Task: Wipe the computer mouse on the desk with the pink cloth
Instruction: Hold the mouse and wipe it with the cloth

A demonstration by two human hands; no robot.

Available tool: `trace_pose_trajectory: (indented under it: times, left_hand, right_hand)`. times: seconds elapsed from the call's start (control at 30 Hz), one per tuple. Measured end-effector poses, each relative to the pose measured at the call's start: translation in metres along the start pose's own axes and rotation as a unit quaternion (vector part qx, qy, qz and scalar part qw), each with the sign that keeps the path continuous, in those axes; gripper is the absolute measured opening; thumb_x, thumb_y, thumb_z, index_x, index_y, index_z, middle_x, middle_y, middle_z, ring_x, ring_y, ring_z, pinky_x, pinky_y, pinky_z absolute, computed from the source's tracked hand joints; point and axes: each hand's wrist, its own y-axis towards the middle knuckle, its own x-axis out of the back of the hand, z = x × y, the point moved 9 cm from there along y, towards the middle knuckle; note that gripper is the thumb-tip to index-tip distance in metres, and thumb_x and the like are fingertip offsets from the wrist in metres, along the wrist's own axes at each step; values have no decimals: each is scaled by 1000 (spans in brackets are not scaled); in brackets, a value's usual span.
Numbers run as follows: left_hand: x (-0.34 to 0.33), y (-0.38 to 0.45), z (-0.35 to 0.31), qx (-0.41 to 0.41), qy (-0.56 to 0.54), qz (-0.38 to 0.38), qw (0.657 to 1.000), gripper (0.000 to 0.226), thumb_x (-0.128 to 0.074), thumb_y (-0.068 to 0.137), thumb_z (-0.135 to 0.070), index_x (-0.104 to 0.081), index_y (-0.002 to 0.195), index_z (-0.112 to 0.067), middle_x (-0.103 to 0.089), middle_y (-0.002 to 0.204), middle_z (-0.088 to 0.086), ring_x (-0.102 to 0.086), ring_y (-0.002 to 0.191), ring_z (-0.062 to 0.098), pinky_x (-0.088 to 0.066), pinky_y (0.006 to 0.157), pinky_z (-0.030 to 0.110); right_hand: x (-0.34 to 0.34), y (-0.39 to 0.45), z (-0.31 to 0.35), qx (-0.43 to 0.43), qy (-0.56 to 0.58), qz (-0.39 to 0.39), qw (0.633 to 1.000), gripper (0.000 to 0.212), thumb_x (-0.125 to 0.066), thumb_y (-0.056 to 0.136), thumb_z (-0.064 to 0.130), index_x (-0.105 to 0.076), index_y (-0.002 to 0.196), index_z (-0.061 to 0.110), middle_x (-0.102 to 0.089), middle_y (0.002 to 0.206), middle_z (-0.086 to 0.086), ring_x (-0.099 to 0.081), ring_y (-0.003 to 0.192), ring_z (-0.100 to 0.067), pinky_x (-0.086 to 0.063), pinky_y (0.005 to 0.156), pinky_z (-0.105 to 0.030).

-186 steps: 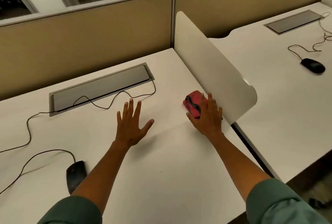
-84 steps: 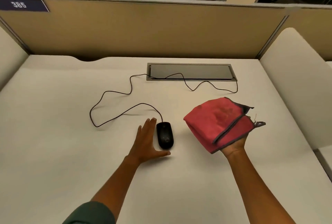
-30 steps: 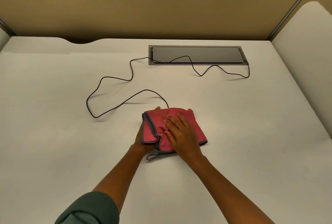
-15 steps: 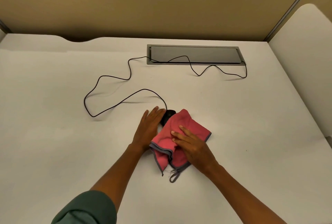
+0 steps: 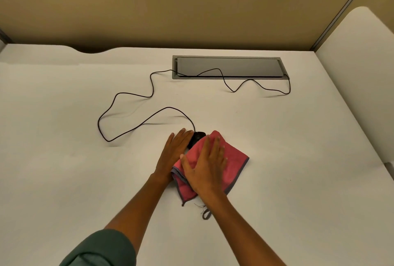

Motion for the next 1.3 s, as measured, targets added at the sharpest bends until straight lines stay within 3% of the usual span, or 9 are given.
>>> trace_pose_trajectory:
  times: [0.17, 0.33, 0.43, 0.57, 0.77, 0.93, 1.07, 1.2, 1.3]
  left_hand:
    - [5, 2, -2, 11, -21, -24, 999, 85, -27, 89, -68, -32, 148, -7, -33, 155, 4, -24, 147, 20, 0, 121, 31]
    - [8, -4, -1, 2, -40, -59, 997, 84, -48, 84, -59, -29, 150, -10, -31, 156, 1, -19, 148, 14, -7, 122, 39]
    - [12, -5, -6, -4, -44, -63, 997, 103, -64, 70, -67, -31, 150, -11, -31, 156, -1, -19, 148, 13, -11, 122, 42]
    - [17, -4, -6, 4, -34, -73, 997, 116, -62, 60, -81, -35, 148, -11, -34, 155, -1, -22, 147, 13, -13, 122, 44]
    - [19, -7, -8, 4, -36, -88, 995, 118, -59, 59, -85, -37, 147, -10, -37, 154, -2, -25, 147, 13, -15, 122, 44]
    - [18, -4, -11, 8, -30, -73, 997, 116, -61, 61, -82, -34, 149, -13, -33, 156, -4, -20, 148, 10, -12, 123, 41]
    - [17, -4, -4, 21, -27, -58, 998, 114, -62, 63, -79, -30, 150, -14, -30, 157, -5, -16, 149, 8, -12, 122, 42]
    - [17, -6, -6, 16, -33, -52, 998, 113, -60, 63, -82, -29, 151, -18, -29, 158, -5, -16, 149, 9, -12, 122, 42]
    - [19, -6, -10, 11, -49, -54, 997, 114, -53, 63, -87, -31, 150, -18, -30, 158, -4, -16, 149, 10, -13, 122, 44]
  right_hand:
    - [-11, 2, -2, 23, 16, -8, 1000, 79, -41, 97, 49, -1, 154, 12, -4, 162, -11, -7, 149, -30, -11, 120, -43]
    - [-17, -2, 6, 179, -80, -19, 980, 79, -74, 81, 28, -36, 144, -1, -35, 151, -22, -36, 137, -41, -38, 108, -53]
    - [-7, -7, 0, 279, -68, -22, 957, 74, -79, 77, 18, -44, 139, -3, -42, 147, -22, -37, 136, -41, -34, 111, -47]
    - [13, -13, -17, 384, -41, -24, 922, 72, -73, 78, -1, -36, 140, 1, -38, 149, -17, -27, 140, -32, -15, 119, -32]
    - [23, -15, -29, 422, -44, 12, 906, 76, -77, 73, -7, -36, 138, -3, -43, 143, -23, -32, 137, -28, -8, 120, -24]
    - [22, -14, -21, 444, -61, -25, 893, 62, -79, 76, 3, -53, 131, -6, -47, 141, -24, -44, 133, -36, -27, 115, -37]
    - [20, 1, -3, 443, -61, -8, 894, 69, -86, 63, -2, -57, 126, -8, -54, 134, -26, -53, 123, -41, -46, 99, -46]
    - [18, 17, 8, 408, -65, 44, 909, 81, -90, 52, -6, -57, 126, -7, -55, 133, -28, -54, 120, -46, -51, 90, -54]
    - [14, 23, 17, 376, -73, 82, 920, 78, -84, 62, -5, -52, 133, -4, -48, 141, -25, -44, 131, -45, -47, 98, -55]
